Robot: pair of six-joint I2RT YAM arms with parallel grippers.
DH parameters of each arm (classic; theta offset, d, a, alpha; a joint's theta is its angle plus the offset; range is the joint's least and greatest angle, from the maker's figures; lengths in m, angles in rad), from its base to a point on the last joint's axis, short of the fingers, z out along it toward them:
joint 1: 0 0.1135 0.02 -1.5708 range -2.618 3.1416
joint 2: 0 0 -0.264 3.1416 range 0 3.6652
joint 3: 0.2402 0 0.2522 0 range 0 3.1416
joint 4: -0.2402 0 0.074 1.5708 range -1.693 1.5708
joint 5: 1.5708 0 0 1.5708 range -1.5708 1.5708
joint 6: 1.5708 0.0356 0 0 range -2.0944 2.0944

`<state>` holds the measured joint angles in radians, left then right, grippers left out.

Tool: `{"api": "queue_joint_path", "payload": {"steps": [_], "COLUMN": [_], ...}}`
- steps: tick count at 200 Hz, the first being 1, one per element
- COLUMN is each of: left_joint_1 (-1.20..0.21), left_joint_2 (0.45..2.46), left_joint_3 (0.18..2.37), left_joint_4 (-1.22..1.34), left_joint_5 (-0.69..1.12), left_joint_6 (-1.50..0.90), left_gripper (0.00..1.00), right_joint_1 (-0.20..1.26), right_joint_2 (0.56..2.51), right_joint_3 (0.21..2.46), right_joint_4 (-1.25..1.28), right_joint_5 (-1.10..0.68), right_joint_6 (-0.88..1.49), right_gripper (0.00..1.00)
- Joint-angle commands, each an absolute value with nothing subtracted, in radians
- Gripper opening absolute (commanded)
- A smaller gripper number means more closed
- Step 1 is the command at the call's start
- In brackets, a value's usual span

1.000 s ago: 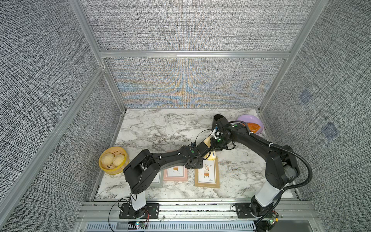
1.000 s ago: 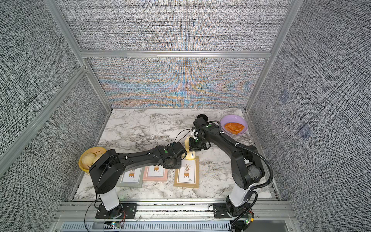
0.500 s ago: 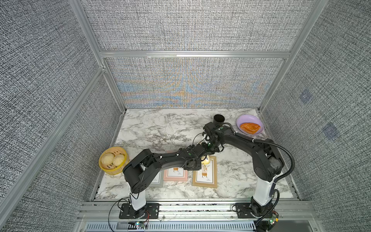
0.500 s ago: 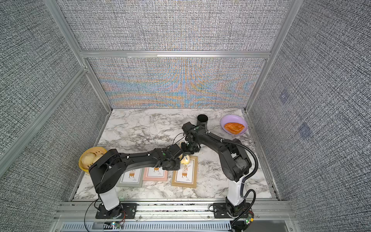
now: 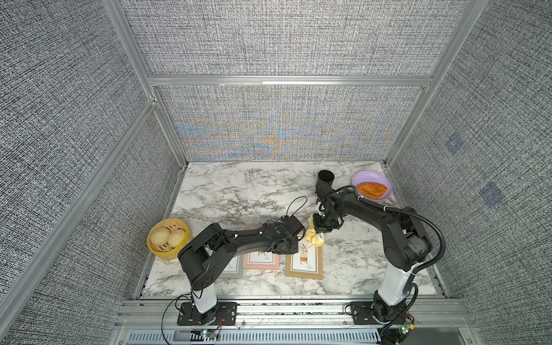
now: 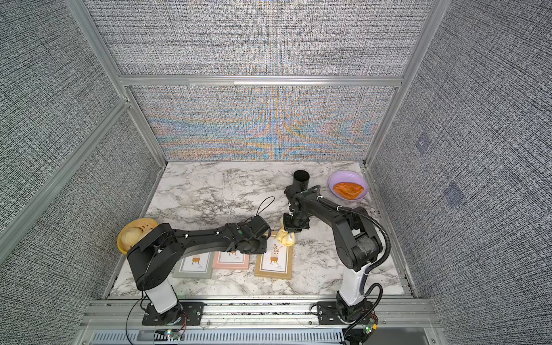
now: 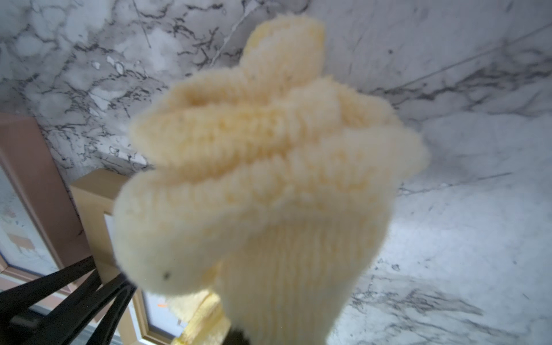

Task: Wipe the picture frame with a cloth
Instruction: Wipe the dirt from the picture frame.

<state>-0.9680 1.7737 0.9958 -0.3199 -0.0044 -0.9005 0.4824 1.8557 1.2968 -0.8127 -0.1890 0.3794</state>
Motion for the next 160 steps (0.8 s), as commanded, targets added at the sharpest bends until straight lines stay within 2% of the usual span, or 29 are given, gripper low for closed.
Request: {"api": "queue_joint_path", "payload": {"steps": [1,30,62,83,127,160], "left_joint_1": [-0.967,-0.966,-0.968,-0.967,-0.966,-0.966], "left_joint_2": [1.775,1.772,1.767,1.766,1.763,1.76], "left_joint_3": [0.985,0.982,0.98,0.976,0.966,0.967], "left_joint_4": [-0.363,-0.353,-0.36,-0.366,-0.367,-0.367], "left_joint_5": [0.014,0.019,0.016,0.008,0.001,-0.001], "left_joint_6": [-0.894,-0.892,-0.896,-0.903,-0.917,-0.919], "left_gripper": [0.22,0.21,0.2,0.19,0.17,0.17], "right_joint_1": [0.531,0.609,0.623,0.587,0.415,0.43], "right_joint_2": [1.889,1.978,2.02,1.992,1.84,1.836], "right_joint_3": [1.356,1.456,1.485,1.442,1.255,1.266], "right_joint_4": [-0.809,-0.798,-0.806,-0.847,-0.866,-0.855], "right_joint_5": [-0.201,-0.244,-0.241,-0.202,-0.173,-0.204], "right_joint_6": [0.385,0.428,0.443,0.411,0.348,0.345], "right_gripper": [0.0,0.0,0.0,0.0,0.0,0.0]}}
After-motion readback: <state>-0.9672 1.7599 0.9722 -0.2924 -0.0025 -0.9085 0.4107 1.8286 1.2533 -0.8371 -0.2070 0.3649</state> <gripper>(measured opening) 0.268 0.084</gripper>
